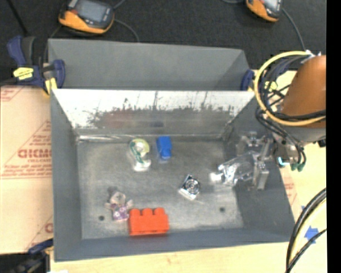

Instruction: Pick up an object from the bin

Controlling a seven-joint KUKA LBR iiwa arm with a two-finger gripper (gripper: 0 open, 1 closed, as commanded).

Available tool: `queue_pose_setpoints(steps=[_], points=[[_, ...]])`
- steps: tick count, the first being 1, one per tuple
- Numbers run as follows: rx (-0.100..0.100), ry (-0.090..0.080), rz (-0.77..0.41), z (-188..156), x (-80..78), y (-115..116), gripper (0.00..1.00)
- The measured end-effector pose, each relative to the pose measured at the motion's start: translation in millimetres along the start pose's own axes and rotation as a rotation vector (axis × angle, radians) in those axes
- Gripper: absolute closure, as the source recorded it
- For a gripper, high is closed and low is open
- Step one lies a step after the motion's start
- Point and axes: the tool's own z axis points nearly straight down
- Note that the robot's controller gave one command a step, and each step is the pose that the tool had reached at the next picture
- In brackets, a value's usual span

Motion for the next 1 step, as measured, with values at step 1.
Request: queue_pose_setpoints(steps=[1], points=[[-0.009,-0.024,-0.193,117.5,-27.9,-12.1,0.00]])
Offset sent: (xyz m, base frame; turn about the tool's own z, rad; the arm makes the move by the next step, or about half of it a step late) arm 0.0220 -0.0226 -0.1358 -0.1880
